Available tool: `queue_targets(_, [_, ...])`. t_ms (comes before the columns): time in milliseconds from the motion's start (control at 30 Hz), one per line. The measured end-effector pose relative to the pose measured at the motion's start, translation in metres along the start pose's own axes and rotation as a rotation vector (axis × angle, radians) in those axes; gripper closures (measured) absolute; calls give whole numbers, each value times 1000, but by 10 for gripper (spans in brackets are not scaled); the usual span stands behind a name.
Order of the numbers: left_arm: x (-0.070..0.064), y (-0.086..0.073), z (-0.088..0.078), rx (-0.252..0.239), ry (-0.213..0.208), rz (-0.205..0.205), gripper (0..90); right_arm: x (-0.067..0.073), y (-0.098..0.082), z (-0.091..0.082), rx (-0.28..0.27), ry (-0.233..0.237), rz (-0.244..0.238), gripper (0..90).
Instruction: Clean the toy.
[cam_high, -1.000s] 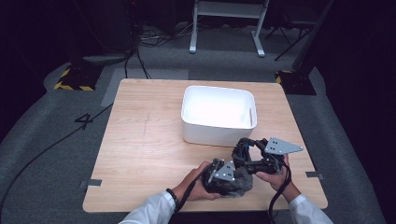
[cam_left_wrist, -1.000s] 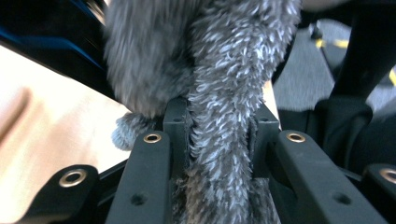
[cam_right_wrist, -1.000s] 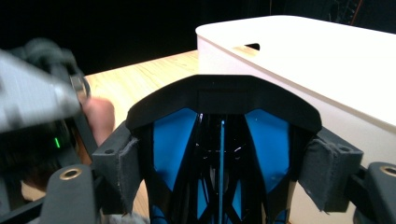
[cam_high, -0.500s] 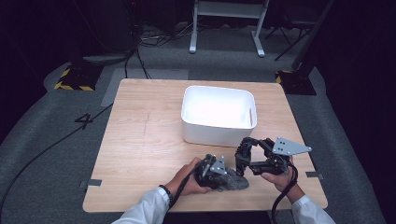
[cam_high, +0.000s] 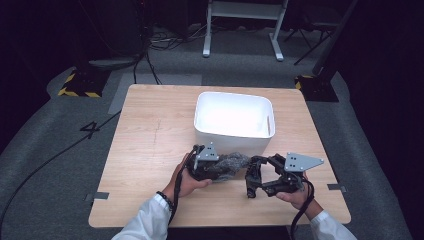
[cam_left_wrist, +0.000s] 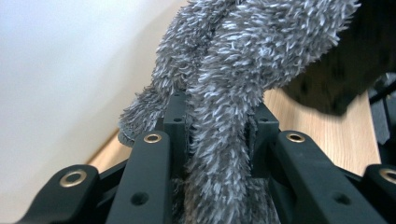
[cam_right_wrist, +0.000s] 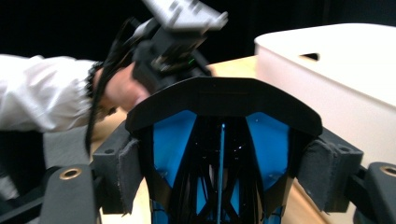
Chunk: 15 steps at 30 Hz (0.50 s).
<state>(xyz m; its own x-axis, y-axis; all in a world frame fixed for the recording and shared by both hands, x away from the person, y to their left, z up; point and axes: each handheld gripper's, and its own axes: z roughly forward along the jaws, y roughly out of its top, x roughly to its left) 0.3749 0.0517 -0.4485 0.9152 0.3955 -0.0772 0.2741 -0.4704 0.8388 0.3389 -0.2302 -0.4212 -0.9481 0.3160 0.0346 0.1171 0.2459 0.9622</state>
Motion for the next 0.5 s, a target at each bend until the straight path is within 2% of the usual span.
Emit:
queue_targets(167, [-8, 5, 19, 13, -24, 14, 683, 6, 0, 8, -3, 66, -12, 253])
queue_targets(333, [-16, 4, 39, 48, -67, 35, 682, 7, 1, 7, -20, 94, -13, 254])
queue_targets(500, [-20, 1, 52, 70, -103, 24, 681, 9, 2, 6, -37, 120, -17, 254])
